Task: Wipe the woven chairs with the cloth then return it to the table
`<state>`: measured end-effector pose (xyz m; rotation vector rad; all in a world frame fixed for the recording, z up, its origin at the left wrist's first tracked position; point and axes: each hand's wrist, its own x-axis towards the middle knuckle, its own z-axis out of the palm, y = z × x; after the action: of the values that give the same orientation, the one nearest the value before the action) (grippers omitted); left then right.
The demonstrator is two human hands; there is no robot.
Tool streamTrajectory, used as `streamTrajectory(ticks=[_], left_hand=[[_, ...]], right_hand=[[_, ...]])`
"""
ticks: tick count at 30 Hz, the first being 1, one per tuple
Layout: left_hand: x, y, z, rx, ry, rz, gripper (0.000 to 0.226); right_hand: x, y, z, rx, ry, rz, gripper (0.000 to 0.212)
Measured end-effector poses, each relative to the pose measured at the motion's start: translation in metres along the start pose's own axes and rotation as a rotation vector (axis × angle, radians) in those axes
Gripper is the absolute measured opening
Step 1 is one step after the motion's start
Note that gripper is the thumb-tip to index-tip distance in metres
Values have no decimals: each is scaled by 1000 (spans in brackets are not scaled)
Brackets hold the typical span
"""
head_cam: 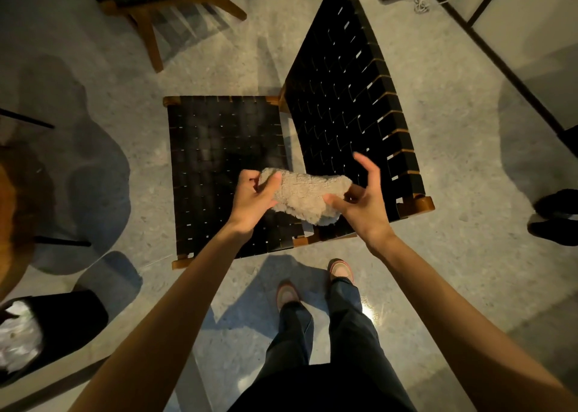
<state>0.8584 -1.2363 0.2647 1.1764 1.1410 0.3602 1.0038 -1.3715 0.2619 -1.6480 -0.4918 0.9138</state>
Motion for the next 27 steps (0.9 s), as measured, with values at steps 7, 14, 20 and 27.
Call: streamTrajectory(ticks=[7, 14, 20, 27], left_hand=[[9, -13, 38, -57, 51, -26, 42], [40, -18, 140, 30, 26, 74, 41], [48, -38, 218, -16, -264, 28, 49], [71, -82, 246, 178, -190, 424, 46]], right_hand=[[-19, 17, -21, -846, 95, -96, 28], [-17, 36, -75, -1036, 322, -18, 19], [2, 53, -113, -692, 346, -84, 38], [51, 64, -127, -378, 244, 21, 41]])
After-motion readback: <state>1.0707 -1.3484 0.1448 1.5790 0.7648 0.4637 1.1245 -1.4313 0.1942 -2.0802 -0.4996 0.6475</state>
